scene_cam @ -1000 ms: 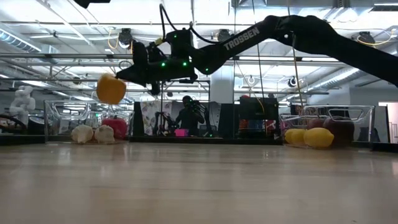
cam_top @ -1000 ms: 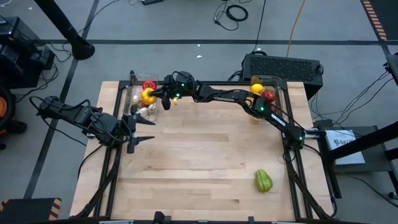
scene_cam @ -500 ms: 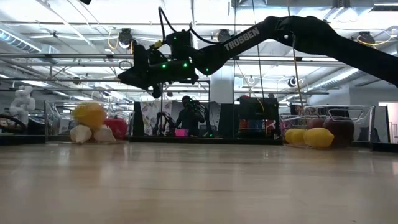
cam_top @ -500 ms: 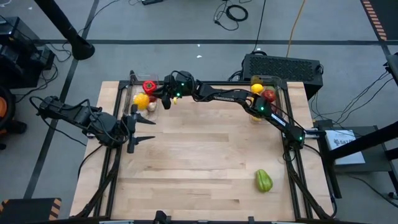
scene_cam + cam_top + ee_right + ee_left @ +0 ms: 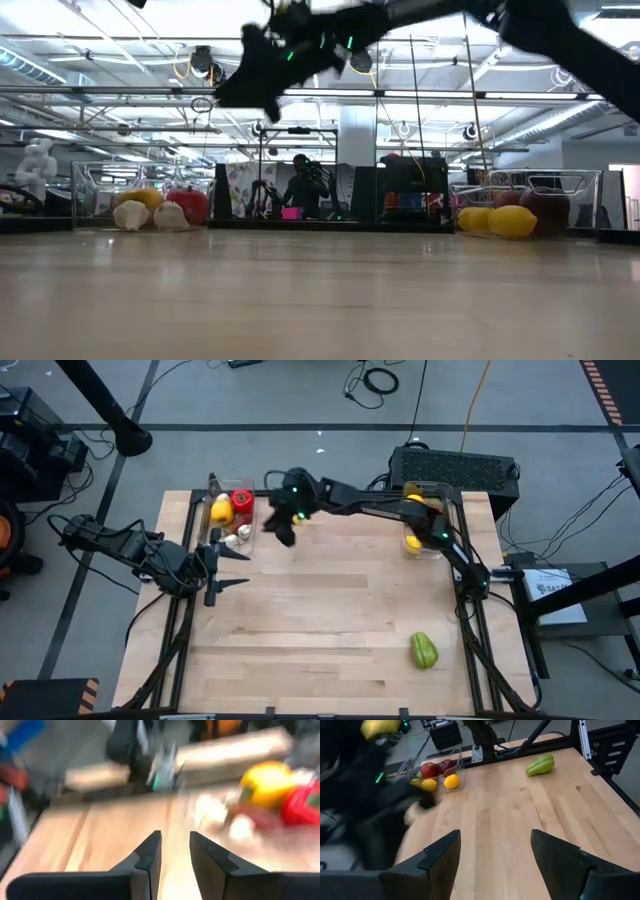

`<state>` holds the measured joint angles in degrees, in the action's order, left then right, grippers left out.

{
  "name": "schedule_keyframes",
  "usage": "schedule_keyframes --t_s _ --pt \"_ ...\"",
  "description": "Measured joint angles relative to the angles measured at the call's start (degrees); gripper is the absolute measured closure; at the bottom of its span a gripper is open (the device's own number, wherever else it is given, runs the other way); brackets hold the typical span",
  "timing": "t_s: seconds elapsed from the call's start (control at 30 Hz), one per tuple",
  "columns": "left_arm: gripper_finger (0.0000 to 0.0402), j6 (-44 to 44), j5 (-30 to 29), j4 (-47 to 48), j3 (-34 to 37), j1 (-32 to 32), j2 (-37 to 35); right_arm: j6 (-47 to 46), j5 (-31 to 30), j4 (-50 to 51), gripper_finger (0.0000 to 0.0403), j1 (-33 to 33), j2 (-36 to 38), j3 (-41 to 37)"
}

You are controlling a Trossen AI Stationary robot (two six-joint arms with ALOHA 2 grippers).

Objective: Sort produce into baskets
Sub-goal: Put the chayote into the left transparent bin

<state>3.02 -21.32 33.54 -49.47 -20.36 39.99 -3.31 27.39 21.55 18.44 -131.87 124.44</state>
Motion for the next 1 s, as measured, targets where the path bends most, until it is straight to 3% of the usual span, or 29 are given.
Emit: schedule_keyframes --t_s 0.1,0.23,0.5,0.77,1.0 --pt "0.0153 -1.1 0.0 0.0 0.0 0.0 0.0 6.2 -5.6 16.7 0.031 -3.6 5.8 0.0" --pt "0.0153 -1.2 0.0 -0.1 0.0 0.0 0.0 8.2 -18.3 36.5 0.031 -10.9 12.6 0.1" --pt "0.0153 -1.3 -0.2 -0.7 0.0 0.0 0.0 -11.2 -36.9 65.4 0.031 -29.5 17.7 -0.8" --pt "0.0153 -1.2 -0.2 -1.9 0.0 0.0 0.4 -38.3 -49.7 68.4 0.031 -47.9 18.3 -2.0" --pt "0.0153 1.5 -0.2 -5.6 0.0 0.0 1.1 -60.0 -51.6 68.4 0.0296 -57.4 18.3 -5.0"
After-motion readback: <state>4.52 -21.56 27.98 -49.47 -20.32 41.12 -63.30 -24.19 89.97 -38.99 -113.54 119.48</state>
